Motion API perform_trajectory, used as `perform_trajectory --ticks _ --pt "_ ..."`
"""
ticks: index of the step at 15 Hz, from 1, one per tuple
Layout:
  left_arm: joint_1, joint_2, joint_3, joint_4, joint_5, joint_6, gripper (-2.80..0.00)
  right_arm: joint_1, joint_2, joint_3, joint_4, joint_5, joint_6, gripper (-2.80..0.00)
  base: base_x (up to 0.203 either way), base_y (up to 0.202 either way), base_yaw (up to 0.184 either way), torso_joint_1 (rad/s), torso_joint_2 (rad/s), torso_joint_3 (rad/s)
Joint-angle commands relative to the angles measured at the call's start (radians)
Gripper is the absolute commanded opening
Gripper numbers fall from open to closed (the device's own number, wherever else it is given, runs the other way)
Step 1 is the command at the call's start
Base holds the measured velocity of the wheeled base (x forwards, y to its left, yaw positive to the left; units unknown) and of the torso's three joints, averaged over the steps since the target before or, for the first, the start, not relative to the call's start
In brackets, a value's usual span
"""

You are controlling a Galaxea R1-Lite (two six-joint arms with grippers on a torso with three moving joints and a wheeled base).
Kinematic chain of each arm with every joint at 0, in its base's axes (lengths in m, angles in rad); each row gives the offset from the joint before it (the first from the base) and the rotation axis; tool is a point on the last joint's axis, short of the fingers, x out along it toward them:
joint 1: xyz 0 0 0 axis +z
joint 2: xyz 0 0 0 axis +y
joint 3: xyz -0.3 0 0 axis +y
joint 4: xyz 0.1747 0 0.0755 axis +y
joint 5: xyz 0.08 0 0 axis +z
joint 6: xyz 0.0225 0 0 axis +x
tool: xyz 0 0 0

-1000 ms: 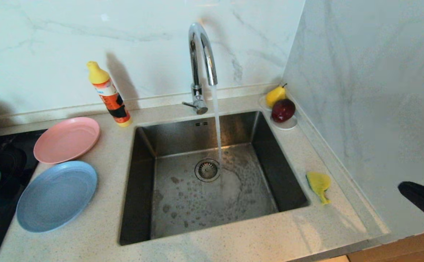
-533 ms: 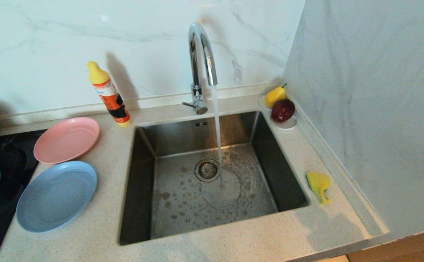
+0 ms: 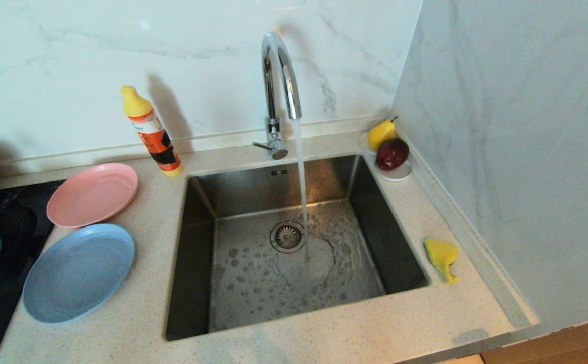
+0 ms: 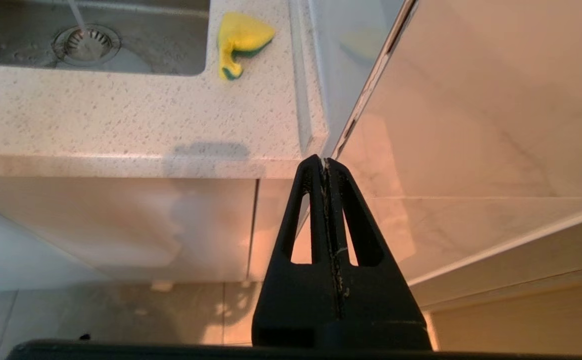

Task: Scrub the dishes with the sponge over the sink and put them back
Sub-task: Turn off the faucet

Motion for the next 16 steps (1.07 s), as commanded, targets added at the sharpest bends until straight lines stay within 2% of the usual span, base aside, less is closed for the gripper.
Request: perform_trajectory --ticks 1,7,16 --pt "0.0 0.0 0.0 0.0 0.0 0.0 -2.8 -0.001 -0.026 0.006 0.012 0.001 -0.009 -2.8 0.0 0.0 0.0 0.0 0.0 0.0" --pt "0.0 0.0 0.0 0.0 0.0 -0.001 -2.8 -0.001 -0.026 0.006 0.017 -0.005 0.053 -2.8 0.0 0.0 0.0 0.0 0.0 0.0" --pt "0.0 0.0 0.002 0.0 -0.002 0.0 -2.8 -0.001 -0.026 0.006 0.018 -0.005 0.057 -2.8 0.0 0.0 0.0 0.0 0.0 0.0"
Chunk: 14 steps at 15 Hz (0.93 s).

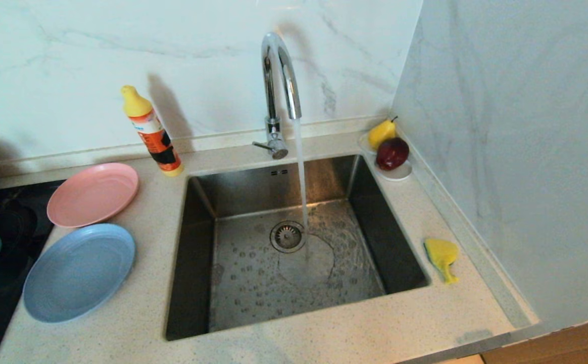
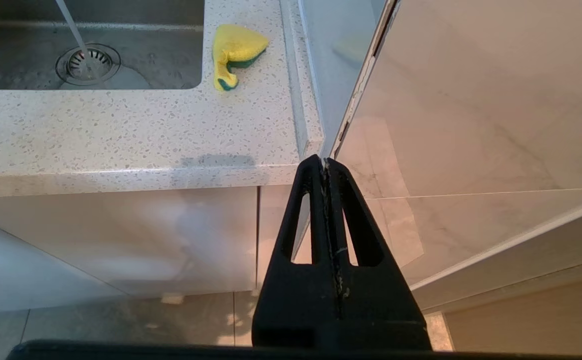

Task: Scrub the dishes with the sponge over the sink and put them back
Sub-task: Turn off the faucet

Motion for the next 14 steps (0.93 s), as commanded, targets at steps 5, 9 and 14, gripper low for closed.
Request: perform_trajectory --ticks 5,9,14 --pt "0.0 0.0 -0.004 0.005 0.0 -0.017 -2.8 0.0 0.001 0.0 0.0 0.001 0.0 -2.8 0.0 0.0 0.0 0.0 0.0 0.0" --pt "0.001 0.081 -0.209 0.052 -0.056 -0.017 -2.8 0.0 0.001 0.0 0.0 0.001 0.0 -2.8 0.0 0.0 0.0 0.0 0.0 0.0" --pt "-0.003 0.596 -0.622 0.098 -0.202 -0.09 -2.8 0.0 0.001 0.0 0.0 0.001 0.0 -2.8 0.0 0.0 0.0 0.0 0.0 0.0"
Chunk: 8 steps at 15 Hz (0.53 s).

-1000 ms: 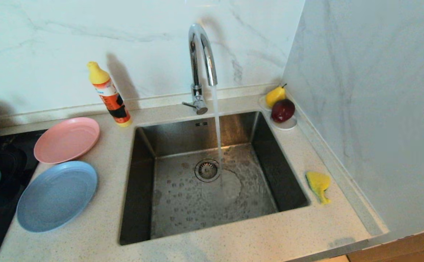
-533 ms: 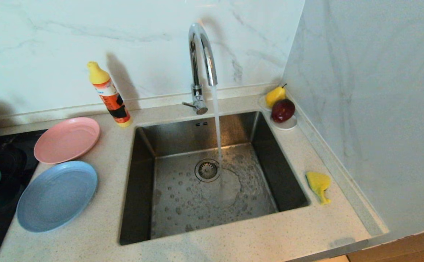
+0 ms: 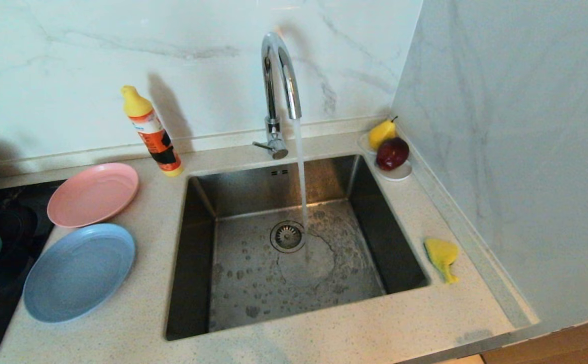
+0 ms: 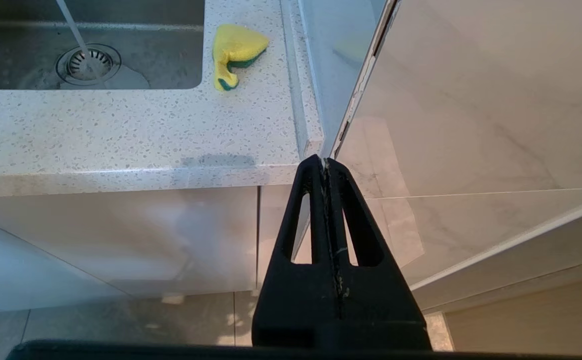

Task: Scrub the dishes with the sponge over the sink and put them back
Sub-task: Turn off the faucet

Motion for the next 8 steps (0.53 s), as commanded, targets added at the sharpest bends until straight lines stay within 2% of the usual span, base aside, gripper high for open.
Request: perform_trajectory --ticks 1,4,8 --pt "-0.002 0.384 -0.194 0.004 -0.065 -0.029 -2.8 0.0 0.001 0.0 0.0 0.0 -0.001 -2.8 0.0 0.0 0.0 0.0 0.0 0.0" --pt "-0.006 0.762 -0.408 0.012 -0.212 -0.074 -2.8 0.0 0.001 0.0 0.0 0.0 -0.001 -2.8 0.0 0.0 0.0 0.0 0.0 0.0" --pt "-0.049 1.167 -0.624 0.012 -0.397 -0.1 -2.8 0.0 0.001 0.0 0.0 0.0 -0.001 -2.8 0.0 0.0 0.0 0.0 0.0 0.0"
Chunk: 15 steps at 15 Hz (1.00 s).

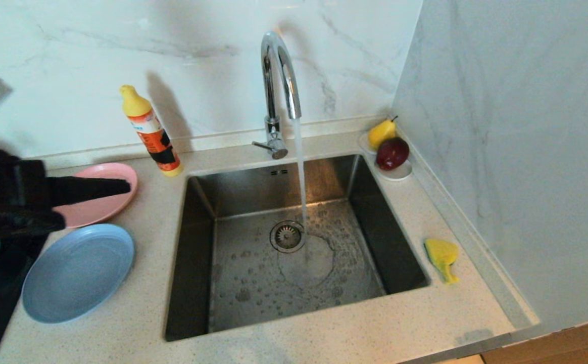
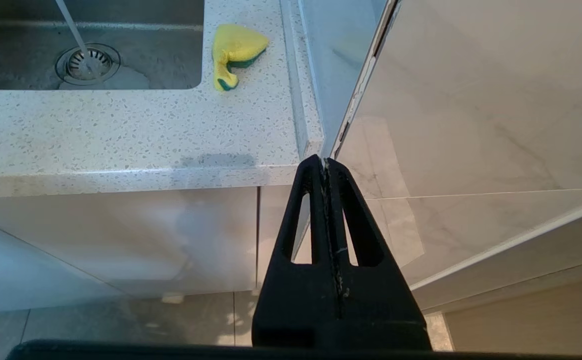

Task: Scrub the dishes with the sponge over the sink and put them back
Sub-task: Turn off the faucet

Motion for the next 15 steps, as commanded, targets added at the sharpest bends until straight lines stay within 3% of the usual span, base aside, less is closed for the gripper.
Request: perform_trajectory --ticks 1,3,6,12,15 --pt "-0.033 0.332 -0.128 -0.003 -0.075 -0.008 -2.8 0.0 0.0 0.0 0.0 0.001 -0.001 -2.8 0.0 0.0 0.0 0.0 0.0 0.0" --pt "-0.061 0.465 -0.212 -0.053 -0.122 -0.054 -2.8 0.0 0.0 0.0 0.0 0.001 -0.001 -2.8 0.0 0.0 0.0 0.0 0.0 0.0" --pt "-0.091 0.597 -0.261 -0.245 -0.144 -0.187 -2.8 0.0 0.0 0.001 0.0 0.001 -0.001 -2.8 0.0 0.0 0.0 0.0 0.0 0.0" --pt "-0.139 0.721 -0.349 -0.311 -0.153 -0.302 -2.8 0.0 0.0 0.0 0.0 0.001 -0.001 -2.8 0.0 0.0 0.0 0.0 0.0 0.0" --pt "-0.142 0.773 -0.385 -0.4 -0.151 -0.387 -2.8 0.0 0.0 0.0 0.0 0.001 0.0 -2.8 0.0 0.0 0.0 0.0 0.0 0.0"
